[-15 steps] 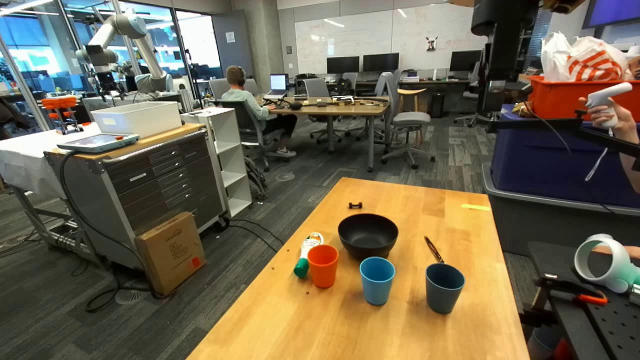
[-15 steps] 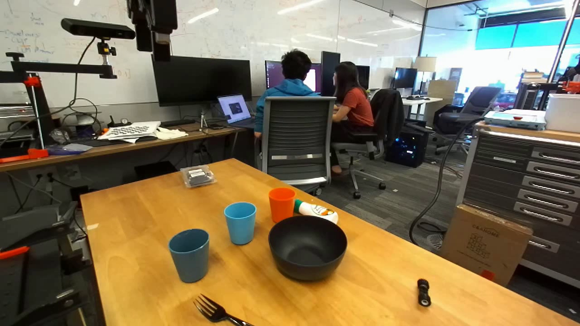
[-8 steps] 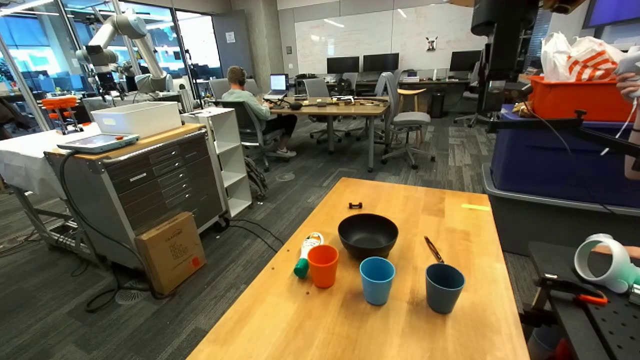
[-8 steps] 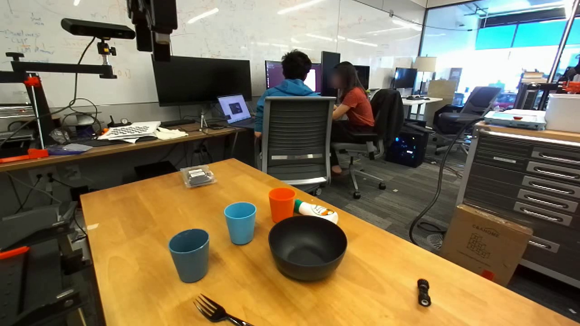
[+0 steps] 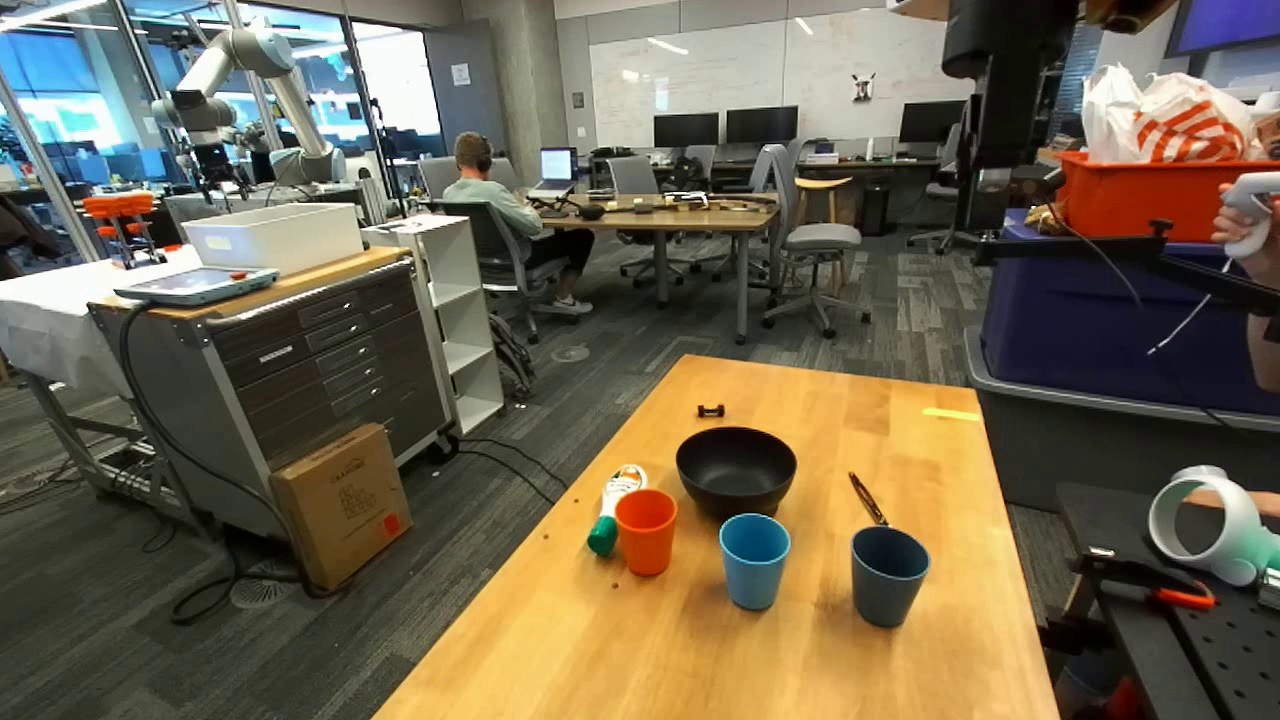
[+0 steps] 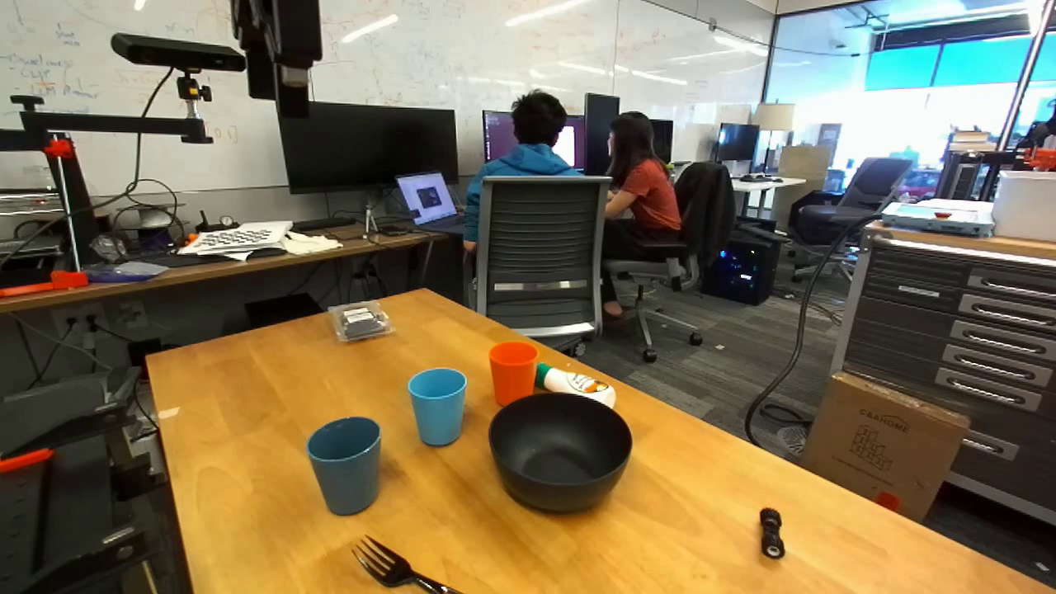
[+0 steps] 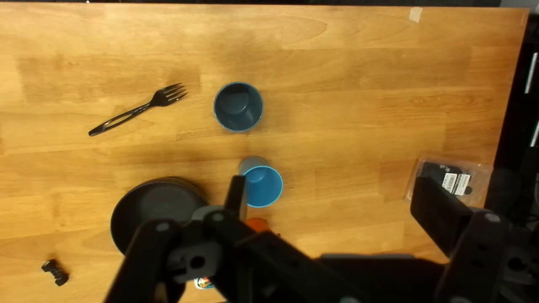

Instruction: Put the cups into each other in the black bowl and put the fork in them beginning with the dark blue one, then the light blue one, and finally the orange one

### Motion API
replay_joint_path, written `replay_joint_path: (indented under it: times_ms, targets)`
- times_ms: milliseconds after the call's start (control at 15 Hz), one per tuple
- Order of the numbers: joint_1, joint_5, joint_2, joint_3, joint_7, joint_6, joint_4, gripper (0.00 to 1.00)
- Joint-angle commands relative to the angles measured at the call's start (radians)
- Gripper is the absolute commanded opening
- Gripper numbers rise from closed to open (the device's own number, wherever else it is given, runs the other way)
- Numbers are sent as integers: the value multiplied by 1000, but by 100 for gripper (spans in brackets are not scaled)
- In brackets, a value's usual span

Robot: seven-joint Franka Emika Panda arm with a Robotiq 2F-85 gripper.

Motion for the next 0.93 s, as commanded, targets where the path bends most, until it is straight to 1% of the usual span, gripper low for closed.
replay_joint_path:
  times_ms: [0, 267, 533, 667, 867]
  targets:
    - [-24, -9, 9, 18, -11, 107, -61, 100]
    - [-29, -40, 30, 29, -4, 219, -131, 100]
    - [-47, -109, 63, 36, 9, 299, -205, 100]
    - [-54, -130, 88, 27, -3, 328, -234, 100]
    - [-68, -138, 131, 11, -20, 415, -284, 100]
